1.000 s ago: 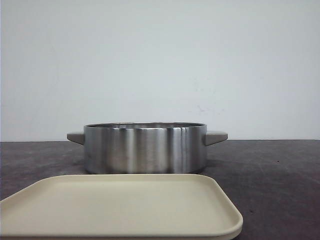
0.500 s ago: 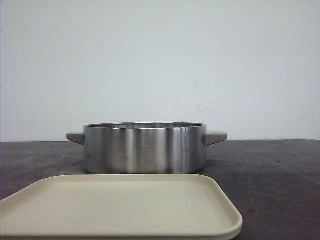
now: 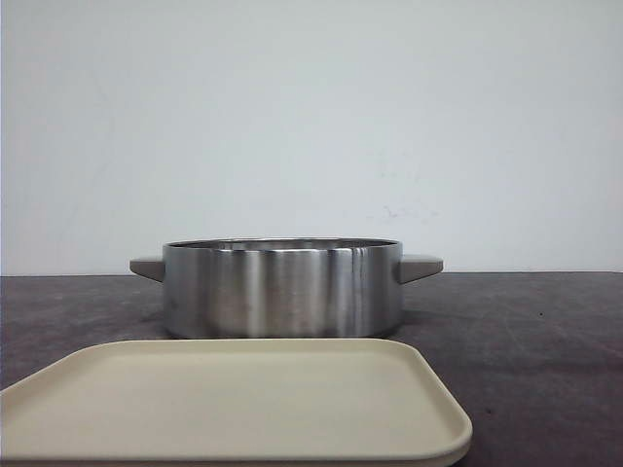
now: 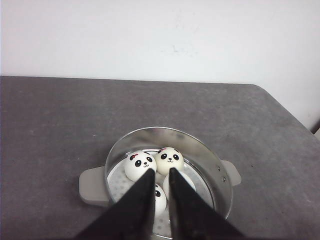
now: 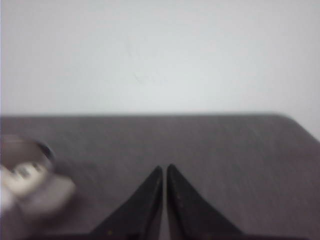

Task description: Steam buns

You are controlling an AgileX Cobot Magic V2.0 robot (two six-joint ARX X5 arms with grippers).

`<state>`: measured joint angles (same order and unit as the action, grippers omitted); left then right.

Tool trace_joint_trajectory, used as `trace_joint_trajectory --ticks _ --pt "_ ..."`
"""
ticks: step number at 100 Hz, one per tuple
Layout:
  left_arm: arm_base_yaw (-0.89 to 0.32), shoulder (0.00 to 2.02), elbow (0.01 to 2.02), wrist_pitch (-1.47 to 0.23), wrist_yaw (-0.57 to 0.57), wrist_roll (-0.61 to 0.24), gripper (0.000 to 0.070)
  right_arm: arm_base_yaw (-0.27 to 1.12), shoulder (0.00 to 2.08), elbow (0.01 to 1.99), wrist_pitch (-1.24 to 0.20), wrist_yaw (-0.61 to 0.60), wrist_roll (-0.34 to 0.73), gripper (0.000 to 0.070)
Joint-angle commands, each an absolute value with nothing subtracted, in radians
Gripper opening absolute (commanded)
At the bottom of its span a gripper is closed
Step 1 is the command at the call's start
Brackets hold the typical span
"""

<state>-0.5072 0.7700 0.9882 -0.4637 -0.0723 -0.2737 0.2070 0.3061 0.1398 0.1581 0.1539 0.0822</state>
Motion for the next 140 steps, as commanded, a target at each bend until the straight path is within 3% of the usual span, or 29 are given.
trace_joint_trajectory --ticks 1,16,46,70,140 --pt "-0.513 0.773 1.002 -0.449 -0.072 -0.274 0.0000 0.186 0.280 0.109 0.179 0.137 0.079 0.0008" --pt "-0.513 0.773 1.002 -0.450 -0.072 -0.274 0.0000 0.147 0.200 0.013 0.178 0.130 0.079 0.0006" --pt "-0.514 0.773 1.002 -0.449 -0.072 -0.274 0.0000 0.117 0.028 0.012 -0.179 0.126 0.079 0.0005" --pt "-0.514 0.772 1.002 -0.448 -0.072 -0.274 0.0000 0.091 0.004 0.012 -0.173 0.130 0.028 0.0006" --pt "-0.514 0.771 1.002 -0.449 -0.072 -0.274 0.0000 0.092 0.004 0.012 -0.158 0.096 0.029 0.0006"
